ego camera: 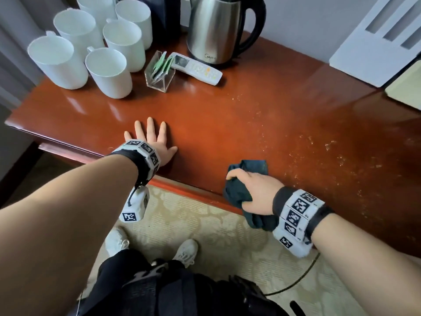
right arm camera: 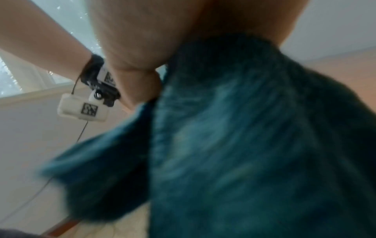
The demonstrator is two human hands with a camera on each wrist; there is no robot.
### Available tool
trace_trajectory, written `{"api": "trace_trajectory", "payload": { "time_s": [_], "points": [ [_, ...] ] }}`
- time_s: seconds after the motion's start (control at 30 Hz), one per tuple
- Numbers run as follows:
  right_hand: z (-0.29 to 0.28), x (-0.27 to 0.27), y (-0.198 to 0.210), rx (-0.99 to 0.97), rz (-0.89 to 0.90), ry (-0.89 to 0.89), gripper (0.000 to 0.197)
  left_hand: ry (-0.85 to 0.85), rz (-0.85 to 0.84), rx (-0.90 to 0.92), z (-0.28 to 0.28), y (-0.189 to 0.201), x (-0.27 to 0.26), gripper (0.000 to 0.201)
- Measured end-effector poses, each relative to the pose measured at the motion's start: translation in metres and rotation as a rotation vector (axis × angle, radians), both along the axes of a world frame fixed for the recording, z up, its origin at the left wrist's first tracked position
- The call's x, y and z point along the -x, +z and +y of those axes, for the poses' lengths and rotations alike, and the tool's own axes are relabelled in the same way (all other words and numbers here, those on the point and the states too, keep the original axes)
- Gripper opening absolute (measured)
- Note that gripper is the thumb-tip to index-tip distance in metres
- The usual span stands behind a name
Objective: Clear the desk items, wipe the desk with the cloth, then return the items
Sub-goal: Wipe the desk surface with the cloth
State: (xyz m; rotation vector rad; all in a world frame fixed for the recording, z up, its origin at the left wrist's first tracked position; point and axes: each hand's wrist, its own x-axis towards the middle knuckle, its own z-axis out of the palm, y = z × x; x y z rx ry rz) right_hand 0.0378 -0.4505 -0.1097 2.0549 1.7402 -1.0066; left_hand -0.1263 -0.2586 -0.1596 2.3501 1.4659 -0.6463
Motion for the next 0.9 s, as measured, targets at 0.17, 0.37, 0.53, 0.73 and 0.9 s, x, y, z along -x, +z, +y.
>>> {"api": "trace_trajectory", "payload": {
  "time_s": [0.17,0.37,0.53,0.73,0.9],
  "points": [
    [-0.004,-0.025,0.047,-0.168,0.080,-0.232,0.044,0.040,-0.010,0.024,-0.002,0.006,-0.006,0.076],
    [0.050,-0.035,0.027,-0.275,-0.156,-0.373,0.065,-0.061,-0.064,0.019,0.003,0.017,-0.026,0.085],
    [0.066,-0.015,-0.024,-0.155,-0.177,-0.387,0.070,-0.101,-0.069,0.049,0.014,0.020,-0.040,0.098],
    [0.081,-0.021,-0.014,-0.241,-0.076,-0.403,0.050,-0.139,-0.027,0.106,0.031,0.014,-0.054,0.122],
    [0.118,-0.061,0.014,-0.609,-0.103,-0.601,0.045,-0.124,-0.036,0.115,0.032,0.005,-0.057,0.126]
  ]
}}
